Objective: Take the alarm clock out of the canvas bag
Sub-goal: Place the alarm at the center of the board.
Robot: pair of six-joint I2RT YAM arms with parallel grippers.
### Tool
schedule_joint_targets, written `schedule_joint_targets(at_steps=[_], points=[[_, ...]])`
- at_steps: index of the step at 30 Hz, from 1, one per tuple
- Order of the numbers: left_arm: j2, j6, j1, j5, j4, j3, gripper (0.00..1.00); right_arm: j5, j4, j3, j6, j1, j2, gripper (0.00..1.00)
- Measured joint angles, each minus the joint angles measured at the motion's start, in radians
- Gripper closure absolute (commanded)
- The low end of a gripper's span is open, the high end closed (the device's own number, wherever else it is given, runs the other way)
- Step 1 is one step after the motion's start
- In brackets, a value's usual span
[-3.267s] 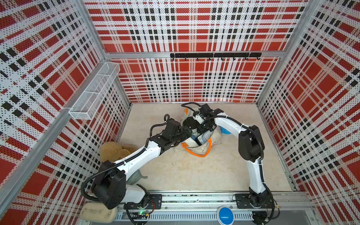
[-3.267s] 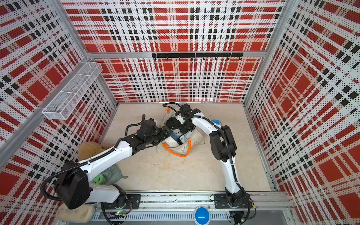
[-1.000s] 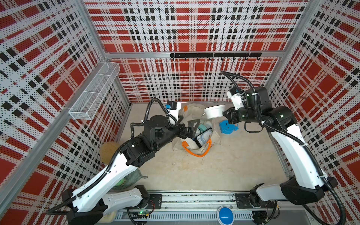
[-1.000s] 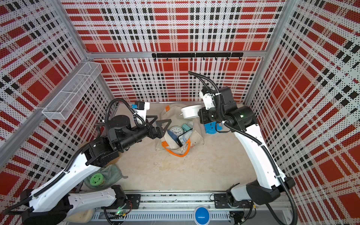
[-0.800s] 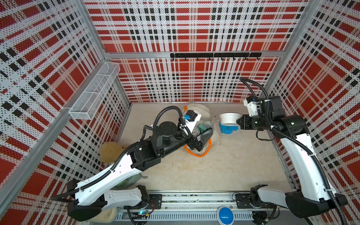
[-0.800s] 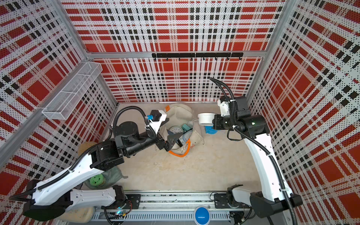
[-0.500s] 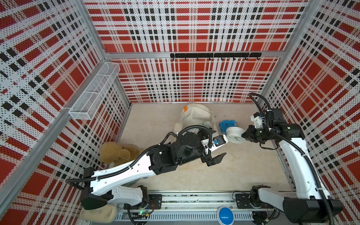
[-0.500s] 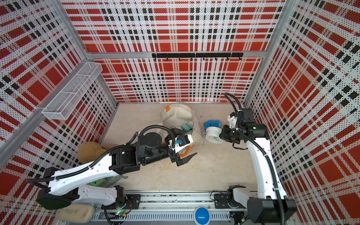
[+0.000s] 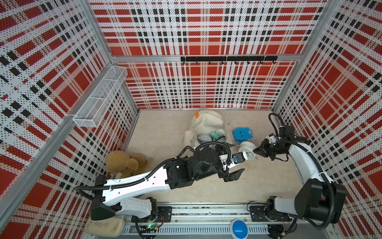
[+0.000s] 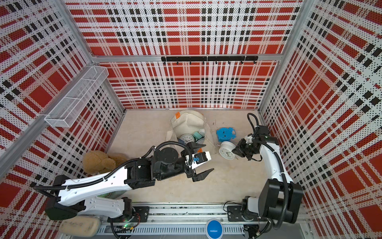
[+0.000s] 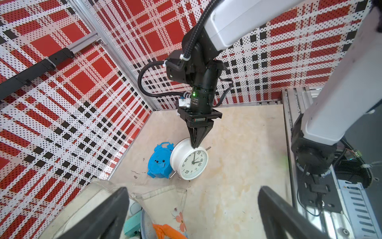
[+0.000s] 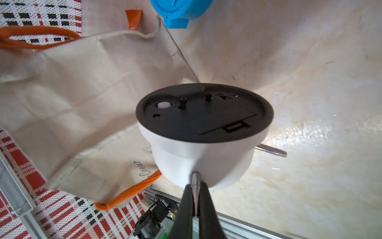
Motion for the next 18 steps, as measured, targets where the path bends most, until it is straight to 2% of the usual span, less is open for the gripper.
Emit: schedule_joint_targets(at_steps=[7,13,18], points=[[-0.009,-0.026,0.0,-0.011,0.024,-0.049,0.01,-0.084,0.035,0.003,0.014,-0.023,0.15,1.0],[-0.011,-0.05,0.0,-0.012,0.035,-0.051,0.01,-0.189,0.068,0.006,0.066,-0.089,0.219,1.0],[-0.012,-0.056,0.0,-0.012,0.034,-0.051,0.01,-0.219,0.084,0.01,0.078,-0.126,0.283,1.0]])
